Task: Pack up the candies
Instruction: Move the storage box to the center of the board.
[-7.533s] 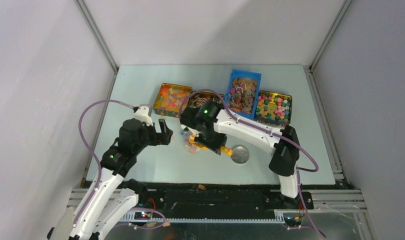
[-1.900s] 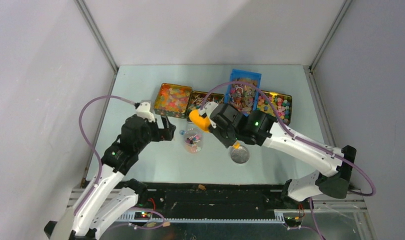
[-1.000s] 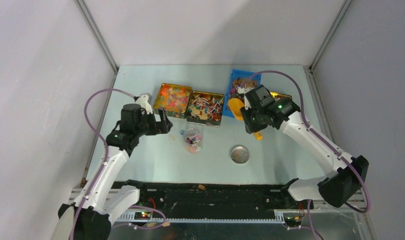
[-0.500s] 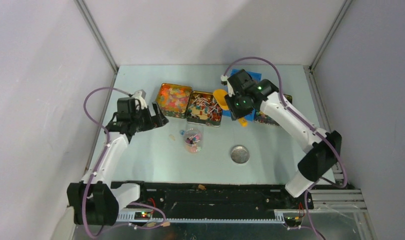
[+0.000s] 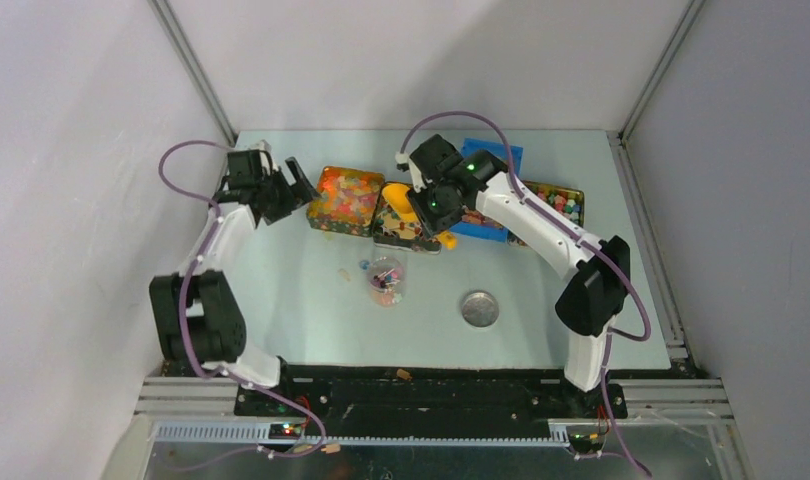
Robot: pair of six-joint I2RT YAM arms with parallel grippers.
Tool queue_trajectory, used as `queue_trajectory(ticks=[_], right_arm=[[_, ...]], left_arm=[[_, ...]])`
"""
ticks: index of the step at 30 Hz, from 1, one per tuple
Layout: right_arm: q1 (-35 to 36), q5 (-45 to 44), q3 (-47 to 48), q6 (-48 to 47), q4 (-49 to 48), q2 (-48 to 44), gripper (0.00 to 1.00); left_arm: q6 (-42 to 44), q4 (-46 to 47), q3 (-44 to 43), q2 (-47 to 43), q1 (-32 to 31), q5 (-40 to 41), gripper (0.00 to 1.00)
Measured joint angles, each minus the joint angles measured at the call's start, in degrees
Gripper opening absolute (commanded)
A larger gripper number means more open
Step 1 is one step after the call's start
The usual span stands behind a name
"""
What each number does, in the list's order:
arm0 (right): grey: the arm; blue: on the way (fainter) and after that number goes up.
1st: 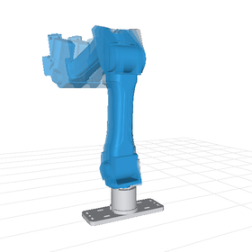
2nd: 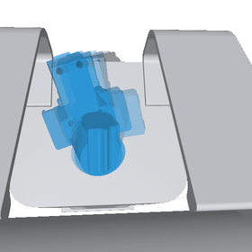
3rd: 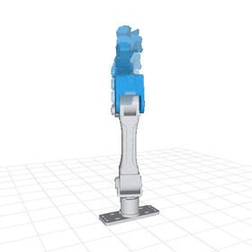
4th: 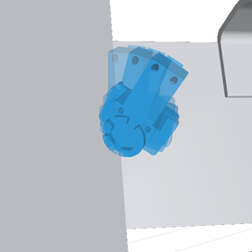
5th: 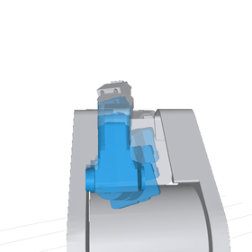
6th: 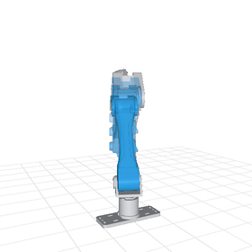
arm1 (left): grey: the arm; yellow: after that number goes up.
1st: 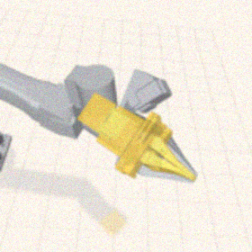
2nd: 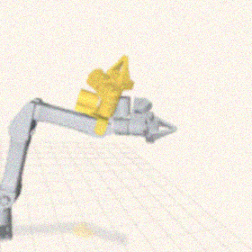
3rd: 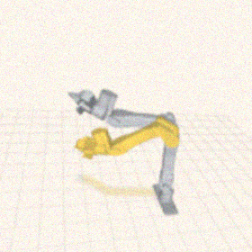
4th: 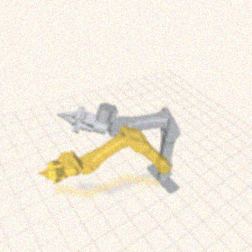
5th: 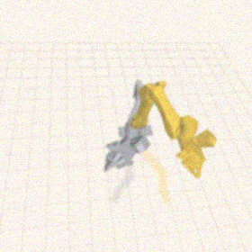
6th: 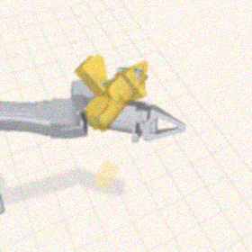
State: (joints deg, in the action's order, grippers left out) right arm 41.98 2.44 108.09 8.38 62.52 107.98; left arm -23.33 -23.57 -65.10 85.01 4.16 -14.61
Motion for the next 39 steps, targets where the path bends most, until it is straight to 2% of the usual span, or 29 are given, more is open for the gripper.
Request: queue_trajectory(ticks=[10, 17, 26, 39], right_arm=[[0.8, 2.3, -0.2, 0.2, -0.2, 0.0, 0.00], [0.6, 2.9, -4.3, 0.2, -0.9, -0.7, 0.00], [0.3, 3.4, -6.5, 0.3, -1.2, -1.7, 0.00], [0.2, 3.4, -6.5, 0.3, -1.4, -2.1, 0.00]], left_arm=[[-1.2, 2.1, -14.3, 20.7, 3.1, 0.9, 0.93], [-1.2, 3.1, -18.9, 30.8, 3.1, -4.7, 0.90], [-1.0, 4.9, -17.6, 32.1, 1.6, -11.0, 0.88], [1.7, 6.6, -9.5, 27.1, -0.7, -9.7, 0.83]])
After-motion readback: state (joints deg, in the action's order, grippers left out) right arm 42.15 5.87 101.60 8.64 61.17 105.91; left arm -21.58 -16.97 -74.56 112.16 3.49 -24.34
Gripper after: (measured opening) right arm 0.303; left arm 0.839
